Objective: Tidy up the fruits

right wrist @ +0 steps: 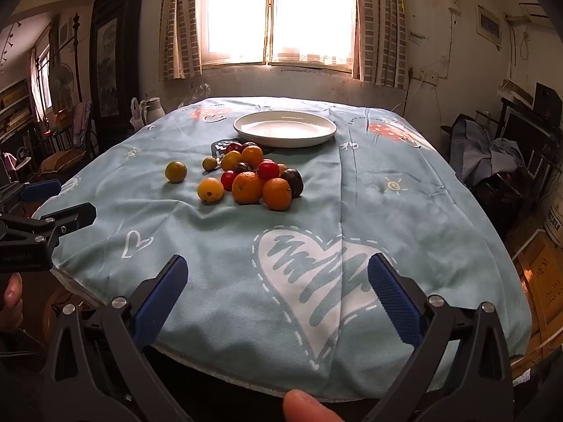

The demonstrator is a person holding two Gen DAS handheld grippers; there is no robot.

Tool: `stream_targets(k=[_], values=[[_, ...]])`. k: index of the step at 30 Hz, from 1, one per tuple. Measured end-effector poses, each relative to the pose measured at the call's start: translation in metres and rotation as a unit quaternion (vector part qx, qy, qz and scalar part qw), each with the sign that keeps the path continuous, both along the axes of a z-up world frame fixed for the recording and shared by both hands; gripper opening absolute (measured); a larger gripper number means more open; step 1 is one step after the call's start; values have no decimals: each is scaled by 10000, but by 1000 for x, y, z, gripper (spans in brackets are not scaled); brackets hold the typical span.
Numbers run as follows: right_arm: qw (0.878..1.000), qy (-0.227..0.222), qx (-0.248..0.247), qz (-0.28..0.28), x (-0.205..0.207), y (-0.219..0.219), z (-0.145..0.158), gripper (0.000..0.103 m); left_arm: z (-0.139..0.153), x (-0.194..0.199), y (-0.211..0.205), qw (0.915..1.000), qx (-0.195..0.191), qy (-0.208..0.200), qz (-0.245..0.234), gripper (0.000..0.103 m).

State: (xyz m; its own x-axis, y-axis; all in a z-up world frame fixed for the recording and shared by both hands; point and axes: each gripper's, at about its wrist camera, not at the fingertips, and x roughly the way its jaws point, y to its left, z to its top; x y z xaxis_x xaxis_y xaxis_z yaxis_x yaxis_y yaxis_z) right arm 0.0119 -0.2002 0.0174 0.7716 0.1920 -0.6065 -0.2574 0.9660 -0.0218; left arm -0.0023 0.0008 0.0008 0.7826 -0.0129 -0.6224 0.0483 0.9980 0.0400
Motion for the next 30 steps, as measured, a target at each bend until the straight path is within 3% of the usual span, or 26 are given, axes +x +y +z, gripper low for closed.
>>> stream_targets(k=[30], values=[[10000,35,14,15,-1,0,0,102,0,0,-7,9999,12,56,-85,101]])
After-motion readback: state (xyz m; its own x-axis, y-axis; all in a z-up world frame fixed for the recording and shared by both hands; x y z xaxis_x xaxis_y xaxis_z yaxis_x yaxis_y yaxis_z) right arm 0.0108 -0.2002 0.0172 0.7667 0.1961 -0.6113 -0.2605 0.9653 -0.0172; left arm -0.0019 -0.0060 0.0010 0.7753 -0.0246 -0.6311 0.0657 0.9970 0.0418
